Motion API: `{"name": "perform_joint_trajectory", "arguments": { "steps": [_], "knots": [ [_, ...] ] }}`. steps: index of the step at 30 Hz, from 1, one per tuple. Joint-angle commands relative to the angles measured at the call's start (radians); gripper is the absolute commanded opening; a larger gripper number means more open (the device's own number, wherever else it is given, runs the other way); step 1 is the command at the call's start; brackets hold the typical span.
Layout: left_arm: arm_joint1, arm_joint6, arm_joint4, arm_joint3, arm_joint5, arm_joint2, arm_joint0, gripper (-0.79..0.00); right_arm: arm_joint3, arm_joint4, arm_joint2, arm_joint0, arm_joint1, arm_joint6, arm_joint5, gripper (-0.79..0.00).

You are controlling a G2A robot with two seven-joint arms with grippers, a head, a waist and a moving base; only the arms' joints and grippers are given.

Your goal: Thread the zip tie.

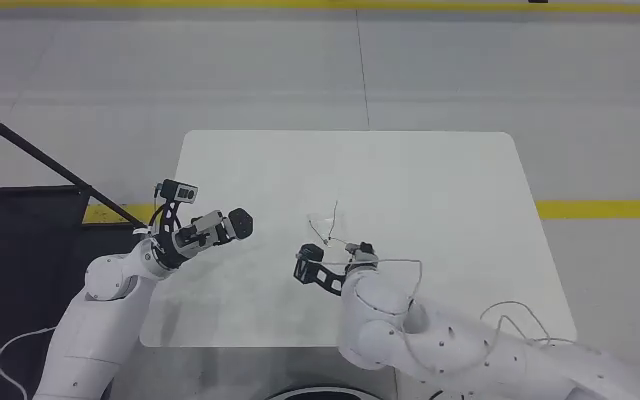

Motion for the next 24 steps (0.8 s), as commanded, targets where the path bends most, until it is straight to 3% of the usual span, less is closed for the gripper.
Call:
{"name": "perform_joint_trajectory", "arguments": {
  "steps": [1,8,13,24],
  "knots": [
    [0.0,0.0,0.0,0.0,0.0,0.0,0.0,0.0,0.078,-0.001,-0.016,0.025,-0.043,-0.001,0.005,-0.785],
    [0.0,0.0,0.0,0.0,0.0,0.0,0.0,0.0,0.298,0.03,-0.056,0.087,-0.166,-0.001,-0.002,-0.785],
    [0.0,0.0,0.0,0.0,0.0,0.0,0.0,0.0,0.411,0.029,-0.082,0.106,-0.232,-0.001,-0.005,-0.785],
    [0.0,0.0,0.0,0.0,0.0,0.0,0.0,0.0,0.498,0.042,-0.087,0.113,-0.302,-0.001,-0.044,-0.767]
  ]
}}
